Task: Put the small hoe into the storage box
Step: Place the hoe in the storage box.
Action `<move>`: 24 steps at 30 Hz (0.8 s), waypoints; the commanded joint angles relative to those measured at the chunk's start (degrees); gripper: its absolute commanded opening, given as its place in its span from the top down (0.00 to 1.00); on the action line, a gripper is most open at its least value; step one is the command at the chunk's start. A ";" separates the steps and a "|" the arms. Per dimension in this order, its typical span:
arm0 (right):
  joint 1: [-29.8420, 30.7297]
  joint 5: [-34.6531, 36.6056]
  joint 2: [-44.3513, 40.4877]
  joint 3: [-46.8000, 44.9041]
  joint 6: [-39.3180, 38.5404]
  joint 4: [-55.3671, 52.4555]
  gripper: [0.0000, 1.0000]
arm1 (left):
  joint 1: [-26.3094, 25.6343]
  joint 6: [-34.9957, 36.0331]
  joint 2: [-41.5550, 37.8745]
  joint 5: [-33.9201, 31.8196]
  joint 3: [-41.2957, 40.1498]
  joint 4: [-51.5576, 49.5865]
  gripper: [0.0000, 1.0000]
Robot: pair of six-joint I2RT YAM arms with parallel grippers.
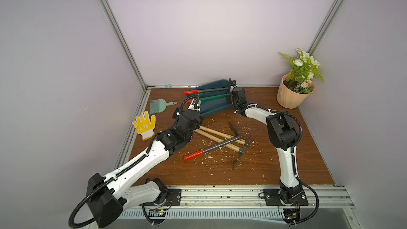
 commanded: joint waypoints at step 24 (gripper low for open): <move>-2.26 -3.54 7.50 6.22 2.70 14.42 0.78 | 1.38 -0.69 4.58 -0.85 3.60 -2.51 0.05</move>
